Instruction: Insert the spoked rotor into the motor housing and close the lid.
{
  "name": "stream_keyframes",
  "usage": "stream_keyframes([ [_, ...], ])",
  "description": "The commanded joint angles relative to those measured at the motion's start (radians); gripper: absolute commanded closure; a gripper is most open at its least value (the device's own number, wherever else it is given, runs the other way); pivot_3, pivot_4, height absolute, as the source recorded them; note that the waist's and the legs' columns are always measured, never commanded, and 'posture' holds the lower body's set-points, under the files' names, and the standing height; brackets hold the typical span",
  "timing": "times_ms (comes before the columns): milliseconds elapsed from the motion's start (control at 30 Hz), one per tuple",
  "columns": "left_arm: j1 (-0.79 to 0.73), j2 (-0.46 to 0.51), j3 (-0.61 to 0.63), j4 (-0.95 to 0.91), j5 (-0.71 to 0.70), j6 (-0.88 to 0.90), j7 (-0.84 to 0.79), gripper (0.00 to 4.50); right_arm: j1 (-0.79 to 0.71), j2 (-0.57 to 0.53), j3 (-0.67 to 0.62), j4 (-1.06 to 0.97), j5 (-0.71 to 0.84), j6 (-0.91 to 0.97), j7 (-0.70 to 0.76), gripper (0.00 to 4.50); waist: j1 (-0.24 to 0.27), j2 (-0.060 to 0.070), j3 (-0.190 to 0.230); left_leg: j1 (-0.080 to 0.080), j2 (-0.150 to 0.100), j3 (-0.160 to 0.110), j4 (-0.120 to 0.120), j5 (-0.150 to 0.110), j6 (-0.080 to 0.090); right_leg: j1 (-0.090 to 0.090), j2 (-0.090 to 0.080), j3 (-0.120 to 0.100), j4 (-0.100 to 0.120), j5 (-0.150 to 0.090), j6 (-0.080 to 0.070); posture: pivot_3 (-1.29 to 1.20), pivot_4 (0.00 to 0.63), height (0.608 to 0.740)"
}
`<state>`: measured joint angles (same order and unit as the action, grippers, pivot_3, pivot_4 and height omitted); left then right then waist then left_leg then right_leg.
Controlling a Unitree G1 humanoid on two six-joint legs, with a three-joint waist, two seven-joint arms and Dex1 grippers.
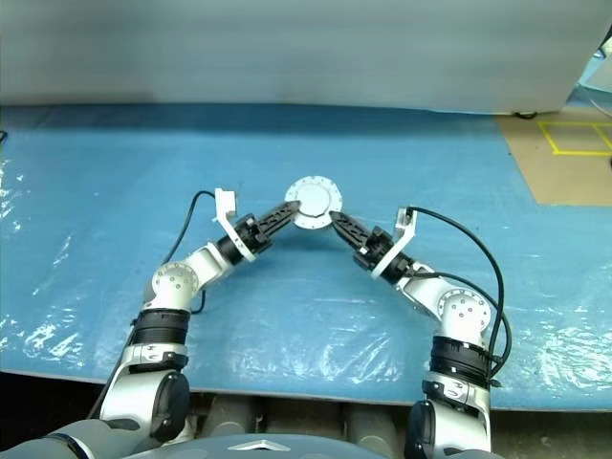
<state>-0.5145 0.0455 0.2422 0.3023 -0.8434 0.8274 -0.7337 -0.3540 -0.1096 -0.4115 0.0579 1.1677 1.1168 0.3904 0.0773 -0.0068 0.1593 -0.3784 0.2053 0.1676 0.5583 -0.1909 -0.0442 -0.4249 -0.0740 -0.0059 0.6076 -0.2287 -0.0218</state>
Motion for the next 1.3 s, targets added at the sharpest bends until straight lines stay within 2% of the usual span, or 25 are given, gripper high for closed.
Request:
stream_keyframes([
  [33,-0.008,-0.017,-0.029,-0.051,-0.019,0.01,-0.015,2.13,-0.012,0.005,0.031,-0.052,0.03,-0.007,0.017,3.36,0.0,0.0,0.0,-0.001,0.0,-0.001,0.001,0.0,0.0,0.0,0.0,-0.001,0.0,0.0,0.0,0.0,0.15,0.74],
  [133,-0.005,-0.004,-0.047,-0.054,-0.019,0.03,-0.035,2.55,-0.015,0.002,0.038,-0.052,0.035,-0.007,0.023,3.36,0.0,0.0,0.0,-0.002,0.0,-0.002,0.003,0.0,0.0,0.0,0.0,-0.002,0.001,0.0,0.0,0.0,0.15,0.74],
  [533,0.013,0.01,-0.085,-0.078,-0.035,0.075,-0.065,2.61,-0.016,0.005,0.057,-0.056,0.048,0.001,0.046,3.36,0.001,0.0,0.0,-0.002,0.0,-0.005,0.004,0.0,0.0,0.001,0.0,-0.003,0.001,0.0,0.0,0.0,0.15,0.74],
  [767,0.004,0.004,-0.087,-0.058,-0.017,0.066,-0.038,0.32,-0.008,0.001,0.059,-0.062,0.052,0.001,0.044,3.36,0.004,0.0,0.0,-0.003,0.0,-0.006,0.005,0.0,0.0,0.001,0.0,-0.004,0.001,0.0,0.0,0.0,0.15,0.74],
  [933,-0.026,-0.024,-0.046,-0.04,-0.065,0.085,-0.025,0.32,-0.001,-0.005,0.065,-0.069,0.054,0.006,0.046,3.36,0.004,0.0,0.0,-0.003,0.0,-0.006,0.005,0.0,0.0,0.002,0.0,-0.004,0.001,0.0,0.0,0.0,0.15,0.74],
  [1067,-0.035,-0.013,-0.072,-0.027,-0.034,0.096,-0.046,1.2,0.003,-0.009,0.074,-0.079,0.064,0.018,0.06,3.36,0.005,0.0,0.0,-0.003,0.0,-0.006,0.006,0.0,0.0,0.002,0.0,-0.004,0.002,0.0,0.0,0.0,0.15,0.74],
  [1167,-0.033,-0.017,-0.08,-0.034,-0.03,0.098,-0.048,2.2,0.009,-0.006,0.077,-0.098,0.095,0.034,0.076,3.36,0.008,0.0,0.0,-0.003,0.0,-0.007,0.006,0.0,0.0,0.002,0.0,-0.005,0.002,0.0,0.0,0.0,0.15,0.74],
  [1300,-0.03,-0.019,-0.079,-0.03,-0.023,0.095,-0.041,2.2,0.02,-0.008,0.084,-0.113,0.124,0.043,0.089,3.36,0.014,0.0,0.0,-0.003,0.0,-0.007,0.006,0.0,0.0,0.002,0.0,-0.005,0.002,0.0,0.0,0.0,0.15,0.74],
])
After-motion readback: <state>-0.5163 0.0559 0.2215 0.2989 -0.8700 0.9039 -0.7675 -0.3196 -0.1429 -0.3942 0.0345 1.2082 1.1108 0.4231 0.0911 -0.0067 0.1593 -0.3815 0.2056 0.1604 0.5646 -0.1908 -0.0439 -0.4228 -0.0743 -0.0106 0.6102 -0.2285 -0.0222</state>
